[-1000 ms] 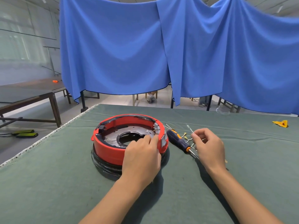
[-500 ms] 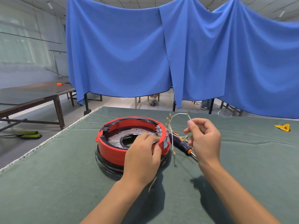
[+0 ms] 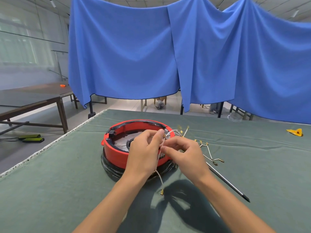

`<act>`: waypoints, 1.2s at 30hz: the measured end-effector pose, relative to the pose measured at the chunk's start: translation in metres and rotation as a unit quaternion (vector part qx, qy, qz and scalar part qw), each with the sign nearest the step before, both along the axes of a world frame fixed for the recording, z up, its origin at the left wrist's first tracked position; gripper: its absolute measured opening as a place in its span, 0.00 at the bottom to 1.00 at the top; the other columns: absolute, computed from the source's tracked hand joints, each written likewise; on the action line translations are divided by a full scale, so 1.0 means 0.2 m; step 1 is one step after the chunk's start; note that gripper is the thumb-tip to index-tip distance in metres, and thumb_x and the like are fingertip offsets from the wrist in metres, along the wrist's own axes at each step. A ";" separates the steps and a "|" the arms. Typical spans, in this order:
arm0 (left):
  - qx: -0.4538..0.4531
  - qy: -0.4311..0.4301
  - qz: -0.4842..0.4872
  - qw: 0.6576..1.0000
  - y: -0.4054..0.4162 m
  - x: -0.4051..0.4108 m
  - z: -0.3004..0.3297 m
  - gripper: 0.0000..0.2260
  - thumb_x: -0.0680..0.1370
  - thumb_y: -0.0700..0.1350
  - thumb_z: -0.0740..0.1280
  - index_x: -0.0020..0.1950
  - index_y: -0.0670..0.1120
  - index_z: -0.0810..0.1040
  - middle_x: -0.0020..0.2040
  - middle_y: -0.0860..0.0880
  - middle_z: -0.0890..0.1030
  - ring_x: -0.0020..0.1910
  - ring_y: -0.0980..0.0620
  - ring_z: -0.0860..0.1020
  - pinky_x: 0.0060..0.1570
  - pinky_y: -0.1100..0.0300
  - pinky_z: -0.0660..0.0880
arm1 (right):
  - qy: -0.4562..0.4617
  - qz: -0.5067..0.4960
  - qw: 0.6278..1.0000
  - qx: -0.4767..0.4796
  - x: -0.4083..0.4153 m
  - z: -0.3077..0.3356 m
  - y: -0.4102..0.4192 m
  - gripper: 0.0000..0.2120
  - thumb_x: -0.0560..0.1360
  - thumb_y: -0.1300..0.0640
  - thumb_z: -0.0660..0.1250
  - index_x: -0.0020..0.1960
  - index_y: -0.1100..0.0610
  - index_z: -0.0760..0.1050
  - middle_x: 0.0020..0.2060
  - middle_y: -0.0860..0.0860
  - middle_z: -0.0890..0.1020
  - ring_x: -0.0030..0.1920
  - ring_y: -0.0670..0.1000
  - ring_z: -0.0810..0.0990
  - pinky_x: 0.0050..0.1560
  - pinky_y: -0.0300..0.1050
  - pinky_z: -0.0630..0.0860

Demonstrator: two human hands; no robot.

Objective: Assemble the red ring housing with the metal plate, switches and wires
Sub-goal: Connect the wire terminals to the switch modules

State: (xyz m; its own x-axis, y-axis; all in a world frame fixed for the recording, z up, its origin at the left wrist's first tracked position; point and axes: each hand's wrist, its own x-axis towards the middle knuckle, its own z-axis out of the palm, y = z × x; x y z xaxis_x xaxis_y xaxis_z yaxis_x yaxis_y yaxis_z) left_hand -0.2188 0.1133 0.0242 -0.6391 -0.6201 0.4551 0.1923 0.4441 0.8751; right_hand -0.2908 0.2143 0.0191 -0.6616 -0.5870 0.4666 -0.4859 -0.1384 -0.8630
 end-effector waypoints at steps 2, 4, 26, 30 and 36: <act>-0.004 -0.006 -0.005 1.000 0.01 0.00 0.00 0.15 0.78 0.57 0.63 0.41 0.48 0.81 0.37 0.52 0.83 0.40 0.56 0.81 0.45 0.55 0.76 | 0.003 0.012 1.000 0.007 0.00 0.00 0.00 0.08 0.70 0.69 0.70 0.36 0.59 0.80 0.30 0.46 0.80 0.30 0.40 0.75 0.35 0.32 0.70; -0.022 -0.021 -0.010 0.999 0.01 0.01 -0.02 0.18 0.75 0.61 0.61 0.41 0.48 0.82 0.37 0.51 0.83 0.41 0.54 0.81 0.47 0.50 0.76 | 0.000 0.011 1.000 0.012 -0.01 0.00 0.00 0.07 0.71 0.69 0.70 0.37 0.60 0.80 0.30 0.47 0.81 0.30 0.41 0.76 0.35 0.32 0.71; 0.067 0.075 0.020 0.995 -0.03 0.02 -0.02 0.10 0.81 0.40 0.58 0.45 0.45 0.78 0.32 0.49 0.83 0.31 0.52 0.81 0.34 0.64 0.78 | -0.011 -0.247 0.968 0.034 -0.23 -0.04 0.12 0.12 0.71 0.57 0.69 0.52 0.49 0.72 0.47 0.45 0.78 0.42 0.47 0.77 0.44 0.51 0.75; 0.049 0.078 0.000 0.996 -0.04 0.04 -0.01 0.10 0.81 0.41 0.60 0.46 0.46 0.79 0.33 0.48 0.83 0.32 0.51 0.81 0.34 0.62 0.79 | -0.068 -0.160 0.980 0.096 -0.21 -0.08 0.10 0.14 0.72 0.61 0.68 0.51 0.44 0.72 0.49 0.44 0.78 0.46 0.52 0.80 0.48 0.53 0.79; -0.026 0.079 0.002 0.997 -0.04 0.06 -0.01 0.10 0.80 0.41 0.61 0.44 0.50 0.80 0.37 0.53 0.83 0.35 0.53 0.81 0.36 0.59 0.80 | -0.127 -0.089 0.985 0.072 -0.22 -0.08 0.11 0.08 0.74 0.64 0.66 0.45 0.51 0.78 0.43 0.49 0.83 0.34 0.46 0.80 0.26 0.39 0.75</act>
